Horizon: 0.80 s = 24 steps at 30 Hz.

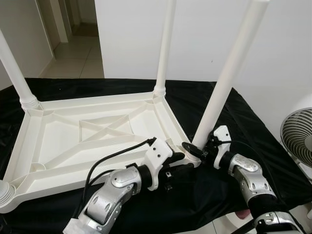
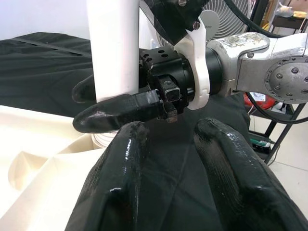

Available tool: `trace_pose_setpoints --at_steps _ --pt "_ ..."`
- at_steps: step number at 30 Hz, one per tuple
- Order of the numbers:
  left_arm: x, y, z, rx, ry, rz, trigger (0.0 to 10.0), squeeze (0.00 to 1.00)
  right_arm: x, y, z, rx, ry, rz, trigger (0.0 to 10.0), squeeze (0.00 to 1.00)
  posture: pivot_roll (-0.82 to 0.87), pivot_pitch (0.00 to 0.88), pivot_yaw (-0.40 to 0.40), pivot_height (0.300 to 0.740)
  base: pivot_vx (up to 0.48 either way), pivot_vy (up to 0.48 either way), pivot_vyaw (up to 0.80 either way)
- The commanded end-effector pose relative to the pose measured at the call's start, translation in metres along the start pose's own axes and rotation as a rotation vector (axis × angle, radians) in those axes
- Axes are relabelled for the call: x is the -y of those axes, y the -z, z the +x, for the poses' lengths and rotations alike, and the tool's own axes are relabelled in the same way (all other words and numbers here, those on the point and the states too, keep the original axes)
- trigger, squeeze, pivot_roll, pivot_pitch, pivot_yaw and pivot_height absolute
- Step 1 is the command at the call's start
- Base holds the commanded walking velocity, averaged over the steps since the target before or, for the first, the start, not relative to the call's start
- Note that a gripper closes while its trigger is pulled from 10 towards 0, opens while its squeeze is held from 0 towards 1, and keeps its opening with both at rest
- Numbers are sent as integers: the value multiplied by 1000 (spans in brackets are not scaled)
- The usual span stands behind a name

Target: Building children table

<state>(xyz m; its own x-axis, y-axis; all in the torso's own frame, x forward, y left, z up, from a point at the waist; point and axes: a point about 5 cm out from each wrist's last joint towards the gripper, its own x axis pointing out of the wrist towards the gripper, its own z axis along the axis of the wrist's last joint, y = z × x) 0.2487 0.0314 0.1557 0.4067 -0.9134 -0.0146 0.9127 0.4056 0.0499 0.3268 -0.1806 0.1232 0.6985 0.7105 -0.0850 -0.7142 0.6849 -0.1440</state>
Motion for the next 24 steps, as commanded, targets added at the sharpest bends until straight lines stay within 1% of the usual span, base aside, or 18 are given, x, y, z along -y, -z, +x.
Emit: trace_pose_setpoints --at_steps 1,2,3,4,5,6,7,9,10,12,14,17,18,20,21,22,23,24 --pt "1 -1 0 6 5 0 10000 0 -4 11 -1 -46 -4 6 10000 0 22 0 -41 740 0 0 0" --pt "1 -1 0 6 8 -1 10000 0 -1 13 -2 -45 50 13 10000 0 20 0 -40 740 0 0 0" --pt "1 -1 0 6 8 -1 10000 0 -1 13 -2 -45 50 13 10000 0 20 0 -40 740 0 0 0" --pt "1 -1 0 5 10 -1 10000 0 2 13 -2 -34 119 17 10000 0 16 0 -37 740 0 0 0" --pt "1 -1 0 5 10 -1 10000 0 2 13 -2 -34 119 17 10000 0 16 0 -37 740 0 0 0" --pt "2 -1 0 5 14 -3 10000 0 9 14 -3 -37 284 48 10000 0 14 0 -32 740 0 0 0" --pt "2 -1 0 5 14 -3 10000 0 9 14 -3 -37 284 48 10000 0 14 0 -32 740 0 0 0" --pt "3 -1 0 4 17 -4 10000 0 11 13 -2 -27 378 71 10000 0 14 0 -33 740 0 0 0" --pt "3 -1 0 4 17 -4 10000 0 11 13 -2 -27 378 71 10000 0 14 0 -33 740 0 0 0" --pt "3 -1 0 3 18 -5 10000 0 7 11 0 1 442 82 10000 0 13 0 -32 740 0 0 0" --pt "3 -1 0 3 18 -5 10000 0 5 9 1 11 474 86 10000 0 13 0 -32 740 0 0 0" --pt "4 -1 0 2 20 -8 10000 0 1 8 4 24 675 136 10000 0 12 0 -32 740 0 0 0" --pt "4 -1 0 2 20 -8 10000 0 1 8 4 24 675 136 10000 0 12 0 -32 740 0 0 0" --pt "4 0 0 2 21 -10 10000 0 -1 9 3 18 828 159 10000 0 13 0 -32 740 0 0 0" --pt "4 0 0 2 21 -10 10000 0 -1 9 3 18 828 159 10000 0 13 0 -32 740 0 0 0" --pt "4 0 0 2 21 -12 10000 0 -4 10 1 5 930 163 10000 0 13 0 -32 740 0 0 0" --pt "4 0 0 2 21 -12 10000 0 -6 10 -1 -6 999 166 10000 0 15 0 -36 740 0 0 0" --pt "4 0 0 3 20 -12 10000 0 -13 9 -2 0 1084 179 10000 0 17 0 -38 740 0 0 0"
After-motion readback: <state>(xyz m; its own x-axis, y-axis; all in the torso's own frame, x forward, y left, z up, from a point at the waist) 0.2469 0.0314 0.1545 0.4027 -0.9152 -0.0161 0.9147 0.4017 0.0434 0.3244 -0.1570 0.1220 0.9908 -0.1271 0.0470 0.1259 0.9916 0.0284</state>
